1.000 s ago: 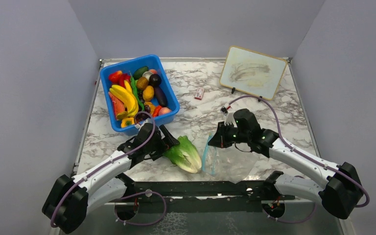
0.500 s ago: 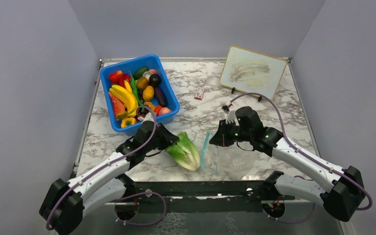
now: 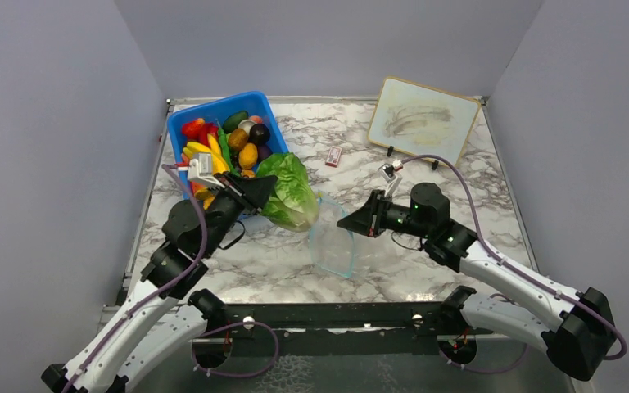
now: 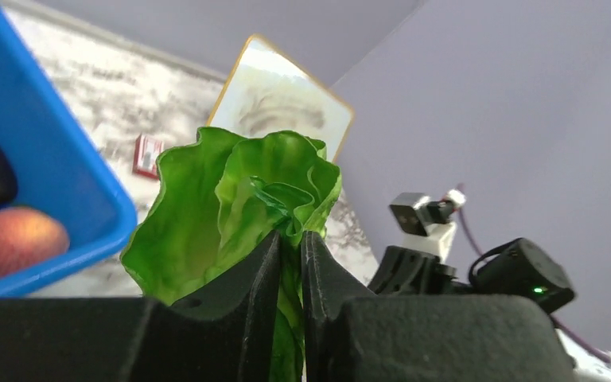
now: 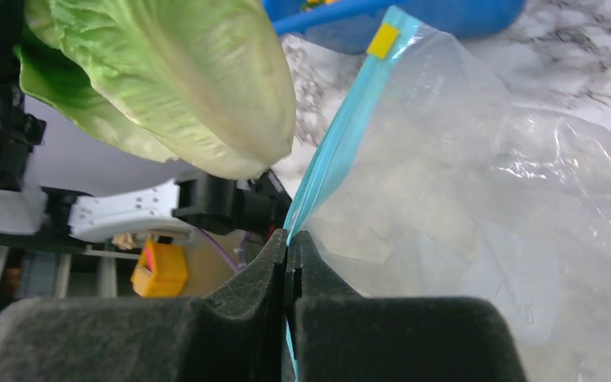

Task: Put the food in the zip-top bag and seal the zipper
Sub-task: Place the fake vegetable in the zipper food storage bag.

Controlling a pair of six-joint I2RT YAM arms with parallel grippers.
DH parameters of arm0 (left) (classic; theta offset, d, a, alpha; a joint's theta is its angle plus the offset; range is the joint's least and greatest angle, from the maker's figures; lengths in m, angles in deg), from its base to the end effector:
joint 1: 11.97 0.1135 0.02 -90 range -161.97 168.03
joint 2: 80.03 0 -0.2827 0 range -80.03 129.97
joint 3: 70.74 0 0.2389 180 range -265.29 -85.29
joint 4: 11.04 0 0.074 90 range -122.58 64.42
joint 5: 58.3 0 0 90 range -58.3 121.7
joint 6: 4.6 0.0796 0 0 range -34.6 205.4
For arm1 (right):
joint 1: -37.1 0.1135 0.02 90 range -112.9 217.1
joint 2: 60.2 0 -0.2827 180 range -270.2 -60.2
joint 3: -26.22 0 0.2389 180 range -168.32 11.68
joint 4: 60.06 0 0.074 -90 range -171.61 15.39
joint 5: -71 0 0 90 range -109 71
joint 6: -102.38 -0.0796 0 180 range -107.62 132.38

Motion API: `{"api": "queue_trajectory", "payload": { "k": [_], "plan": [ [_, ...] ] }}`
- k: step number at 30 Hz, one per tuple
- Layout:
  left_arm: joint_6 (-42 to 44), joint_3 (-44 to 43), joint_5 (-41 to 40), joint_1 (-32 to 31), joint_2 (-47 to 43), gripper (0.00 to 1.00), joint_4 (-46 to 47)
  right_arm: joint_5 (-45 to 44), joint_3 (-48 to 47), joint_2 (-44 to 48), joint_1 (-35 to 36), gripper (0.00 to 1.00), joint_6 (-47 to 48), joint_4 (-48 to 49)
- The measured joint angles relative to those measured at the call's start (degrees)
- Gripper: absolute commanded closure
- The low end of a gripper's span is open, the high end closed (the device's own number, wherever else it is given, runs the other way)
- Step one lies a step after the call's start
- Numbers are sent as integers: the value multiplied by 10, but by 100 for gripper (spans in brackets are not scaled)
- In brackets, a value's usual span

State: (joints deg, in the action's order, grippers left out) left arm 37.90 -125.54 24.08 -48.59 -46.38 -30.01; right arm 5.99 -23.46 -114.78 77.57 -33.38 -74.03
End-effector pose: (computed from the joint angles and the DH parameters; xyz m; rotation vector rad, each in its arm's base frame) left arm 0.1349 -0.0871 0.3622 -0.2664 1.6100 -1.0524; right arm 0.1550 0.1765 0.2762 -0.2371 2.1274 1.3752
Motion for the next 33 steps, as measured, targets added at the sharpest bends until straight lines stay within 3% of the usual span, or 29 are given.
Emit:
{"api": "queue_trajectory", "payload": {
  "k": [8,13,18,33],
  "plan": [
    [46,-30,22,0,-60,88,61,4,20,-33,0,99,-130,188],
    [60,2,67,0,-74,89,139,4,38,-63,0,99,-216,294],
    [52,94,83,0,-97,94,208,12,38,-79,0,99,-255,347],
    [118,205,153,0,-68,97,322,44,25,-149,0,99,-291,426]
  ]
}}
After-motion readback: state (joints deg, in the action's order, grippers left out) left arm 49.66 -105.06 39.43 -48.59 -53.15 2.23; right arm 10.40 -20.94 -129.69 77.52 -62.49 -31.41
